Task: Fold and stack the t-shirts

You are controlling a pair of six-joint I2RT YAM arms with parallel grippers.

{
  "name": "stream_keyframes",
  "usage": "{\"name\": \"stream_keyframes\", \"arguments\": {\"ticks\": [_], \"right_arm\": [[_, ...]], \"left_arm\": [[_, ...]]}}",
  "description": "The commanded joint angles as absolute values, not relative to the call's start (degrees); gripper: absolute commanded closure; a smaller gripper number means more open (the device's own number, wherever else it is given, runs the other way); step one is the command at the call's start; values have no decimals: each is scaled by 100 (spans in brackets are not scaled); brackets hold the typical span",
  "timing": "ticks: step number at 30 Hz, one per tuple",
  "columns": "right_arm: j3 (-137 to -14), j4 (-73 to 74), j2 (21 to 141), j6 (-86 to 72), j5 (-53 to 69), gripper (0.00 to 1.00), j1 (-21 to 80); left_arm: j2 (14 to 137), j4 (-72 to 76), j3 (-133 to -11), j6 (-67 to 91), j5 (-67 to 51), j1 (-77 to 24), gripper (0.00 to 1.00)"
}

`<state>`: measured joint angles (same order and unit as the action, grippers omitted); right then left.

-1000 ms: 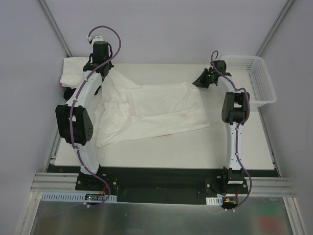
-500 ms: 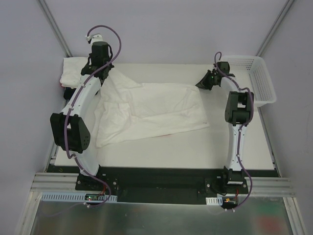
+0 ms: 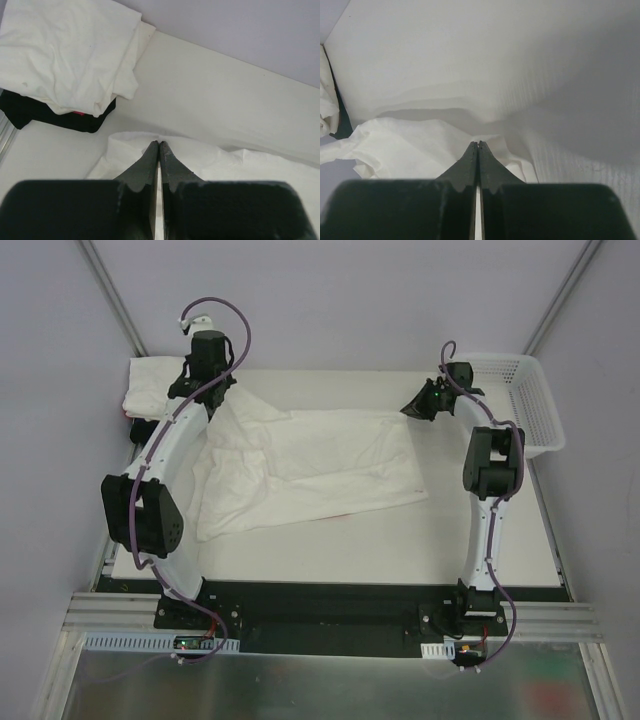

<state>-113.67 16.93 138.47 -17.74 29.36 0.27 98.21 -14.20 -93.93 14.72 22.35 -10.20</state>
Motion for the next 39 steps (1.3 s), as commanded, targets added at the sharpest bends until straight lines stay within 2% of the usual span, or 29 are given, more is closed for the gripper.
{"name": "stream_keyframes", "arguments": {"ticks": [1,17,39], "right_arm": [[-11198,1565,13210,-1749,2979,99,9],[-11057,1696,12859,-1653,2971,99,-97],[-9484,1354,11822,-1617,2962,99,-105]], "left_arm": [[9335,-1301,-9159,1705,2390,-1116,100],[8377,-1608,-8165,2004,2672,-1415,100],[7401,-2206,-7401,2443,2830,-2214,100]]}}
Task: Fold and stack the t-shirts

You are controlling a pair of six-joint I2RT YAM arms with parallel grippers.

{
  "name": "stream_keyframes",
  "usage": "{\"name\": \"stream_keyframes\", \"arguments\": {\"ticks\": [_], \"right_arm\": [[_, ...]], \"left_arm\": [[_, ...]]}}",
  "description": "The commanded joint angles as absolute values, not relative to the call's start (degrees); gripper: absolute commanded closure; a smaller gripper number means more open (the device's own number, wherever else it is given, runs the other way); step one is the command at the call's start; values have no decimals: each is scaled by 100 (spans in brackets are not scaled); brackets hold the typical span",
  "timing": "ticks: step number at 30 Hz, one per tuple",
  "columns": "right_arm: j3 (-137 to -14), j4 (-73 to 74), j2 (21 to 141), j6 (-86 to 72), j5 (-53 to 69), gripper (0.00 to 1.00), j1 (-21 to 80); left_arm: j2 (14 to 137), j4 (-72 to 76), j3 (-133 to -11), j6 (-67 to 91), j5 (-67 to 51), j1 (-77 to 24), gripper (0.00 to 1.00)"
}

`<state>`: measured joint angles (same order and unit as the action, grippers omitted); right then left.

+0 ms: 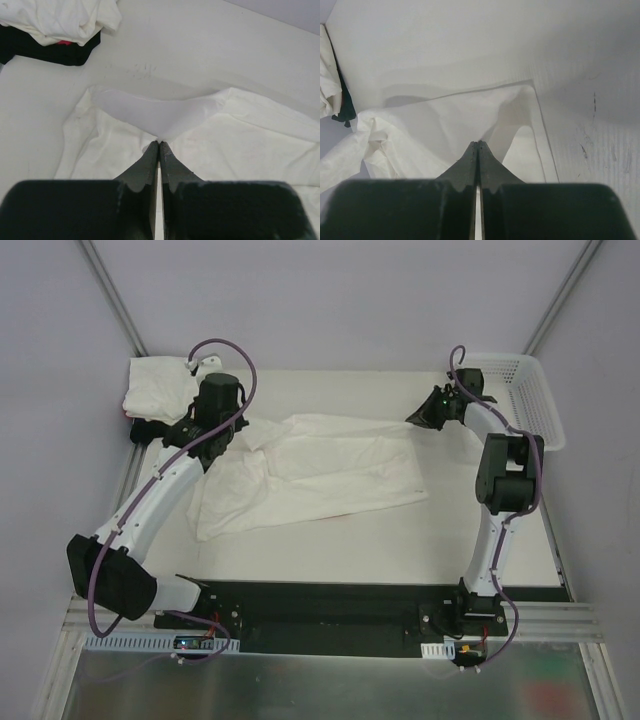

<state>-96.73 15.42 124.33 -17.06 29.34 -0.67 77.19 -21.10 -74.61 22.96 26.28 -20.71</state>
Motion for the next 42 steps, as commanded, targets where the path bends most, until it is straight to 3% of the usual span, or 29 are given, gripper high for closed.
{"name": "stream_keyframes", "arguments": {"ticks": [1,27,42], "right_arm": [[-9440,1345,11786,-1608,2945,99,-105],[-8086,1459,10671,-1512,2962,99,-53],[-7954,1977,10582,-1283,2654,99,-9]], "left_arm": [[7339,-2232,-7383,2461,2847,-2284,100],[6188,-3392,-7014,3093,2769,-2865,100],[6091,-4165,-6732,3498,2435,-2865,100]]}}
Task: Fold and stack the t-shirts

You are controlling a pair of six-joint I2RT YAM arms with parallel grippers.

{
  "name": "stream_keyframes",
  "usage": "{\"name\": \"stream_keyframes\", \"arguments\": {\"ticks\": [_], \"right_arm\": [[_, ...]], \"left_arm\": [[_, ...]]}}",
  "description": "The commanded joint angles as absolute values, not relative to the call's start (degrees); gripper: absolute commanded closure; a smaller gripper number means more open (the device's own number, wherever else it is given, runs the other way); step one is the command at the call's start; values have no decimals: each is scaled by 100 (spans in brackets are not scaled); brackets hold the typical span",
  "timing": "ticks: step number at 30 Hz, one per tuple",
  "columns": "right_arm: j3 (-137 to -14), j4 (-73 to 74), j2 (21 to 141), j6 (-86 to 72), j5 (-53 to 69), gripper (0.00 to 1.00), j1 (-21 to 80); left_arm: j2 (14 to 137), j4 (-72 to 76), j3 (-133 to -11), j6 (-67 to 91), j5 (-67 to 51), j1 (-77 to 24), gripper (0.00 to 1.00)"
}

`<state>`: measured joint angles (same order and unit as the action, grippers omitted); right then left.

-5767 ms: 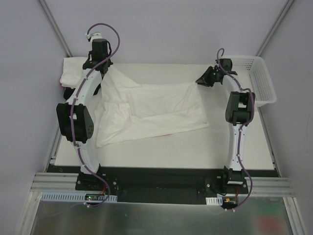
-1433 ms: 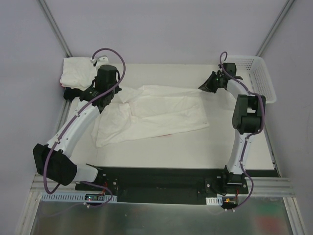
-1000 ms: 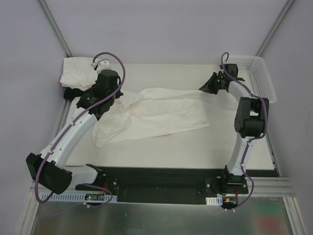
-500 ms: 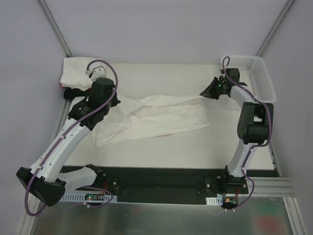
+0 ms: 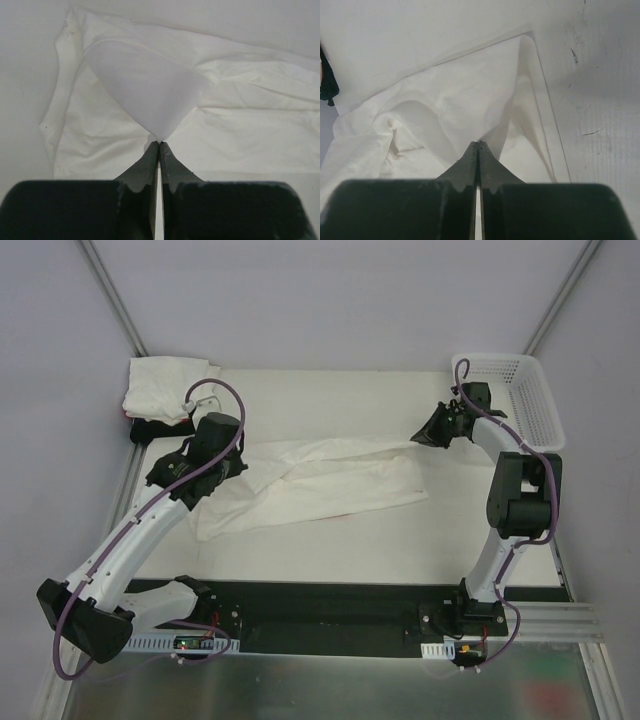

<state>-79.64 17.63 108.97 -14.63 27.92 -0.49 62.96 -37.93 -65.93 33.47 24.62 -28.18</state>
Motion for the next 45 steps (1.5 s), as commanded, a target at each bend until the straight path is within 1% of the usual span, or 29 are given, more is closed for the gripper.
{"name": "stream_keyframes", "arguments": {"ticks": [1,5,11,15,19,28,35,42,44,45], "right_arm": [[-7954,2004,10599,-1283,2646,99,-9],[-7945,2065,10652,-1248,2567,99,-17],[-7805,2303,10512,-1108,2180,99,220],[-7673,2355,10398,-1099,2144,99,237],[-7506,2399,10248,-1230,2110,99,316],[-7058,2540,9589,-1336,1917,99,396],[-7084,2584,9747,-1336,1810,99,404],[-7066,2540,9940,-1432,1793,99,492],[-7066,2540,9932,-1459,1767,97,510],[-7058,2531,9932,-1468,1741,94,510]], "left_arm": [[6091,-4236,-6785,3498,2461,-2865,100],[6091,-4675,-7074,3489,2654,-2865,100],[5959,-5071,-7006,3682,2891,-2865,100],[5950,-5089,-6873,3726,3076,-2865,100],[6003,-5080,-6794,3797,3015,-2865,100],[6214,-4852,-6618,3841,3032,-2865,100],[6267,-4808,-6530,3797,2927,-2865,100],[5942,-4843,-6469,3691,3050,-2865,100],[5950,-4860,-6425,3683,3050,-2865,100],[5950,-4860,-6407,3683,3041,-2865,100]]}}
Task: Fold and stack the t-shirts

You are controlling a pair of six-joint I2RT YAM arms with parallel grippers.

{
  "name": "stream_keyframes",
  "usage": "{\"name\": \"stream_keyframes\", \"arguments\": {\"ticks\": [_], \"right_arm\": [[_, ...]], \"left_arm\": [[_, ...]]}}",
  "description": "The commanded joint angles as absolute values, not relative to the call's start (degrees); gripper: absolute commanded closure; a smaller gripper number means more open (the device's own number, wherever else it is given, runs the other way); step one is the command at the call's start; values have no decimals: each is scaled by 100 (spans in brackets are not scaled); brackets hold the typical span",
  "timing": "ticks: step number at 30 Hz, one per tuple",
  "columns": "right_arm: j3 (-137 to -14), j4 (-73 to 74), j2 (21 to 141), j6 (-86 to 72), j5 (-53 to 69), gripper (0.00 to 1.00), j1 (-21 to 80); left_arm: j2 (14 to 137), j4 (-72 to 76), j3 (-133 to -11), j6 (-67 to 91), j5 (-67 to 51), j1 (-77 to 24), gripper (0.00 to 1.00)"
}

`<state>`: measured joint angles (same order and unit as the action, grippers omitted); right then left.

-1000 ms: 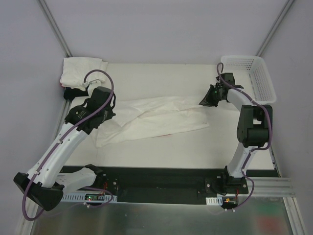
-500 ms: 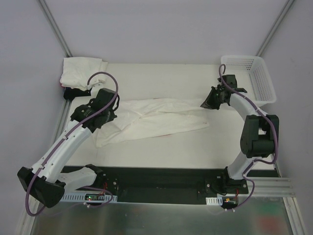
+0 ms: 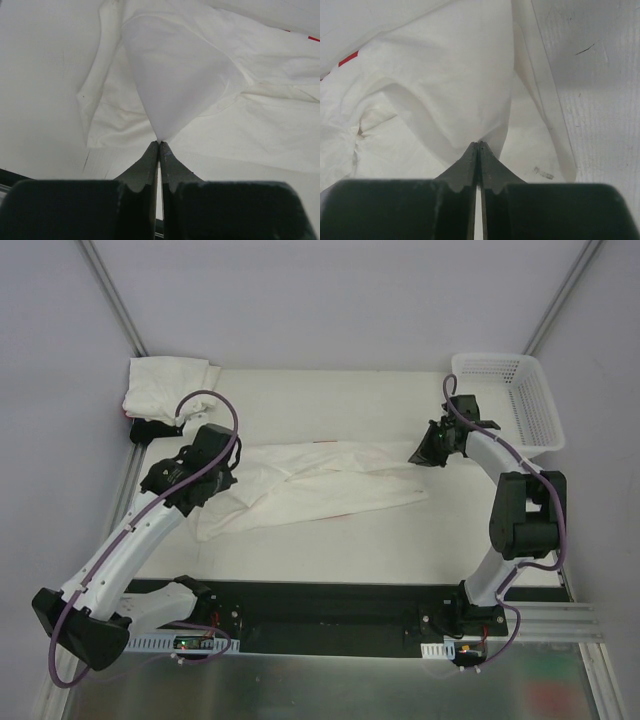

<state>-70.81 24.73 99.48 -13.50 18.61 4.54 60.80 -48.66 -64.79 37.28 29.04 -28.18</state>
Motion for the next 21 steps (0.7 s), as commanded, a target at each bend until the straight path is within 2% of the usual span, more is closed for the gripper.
{"name": "stream_keyframes", "arguments": {"ticks": [1,4,11,21], "right_arm": [[-7075,2531,9932,-1476,1749,94,518],[-7093,2575,9923,-1512,1740,90,554],[-7093,2873,9791,-1652,1512,74,615],[-7637,3120,8992,-1459,186,71,528]], "left_arm": [[5959,-4860,-6364,3691,3032,-2865,100],[5950,-4860,-6223,3761,2988,-2865,100],[5871,-4834,-5819,3972,2971,-2865,100],[5634,-4799,-5801,3885,3076,-2865,100]]}}
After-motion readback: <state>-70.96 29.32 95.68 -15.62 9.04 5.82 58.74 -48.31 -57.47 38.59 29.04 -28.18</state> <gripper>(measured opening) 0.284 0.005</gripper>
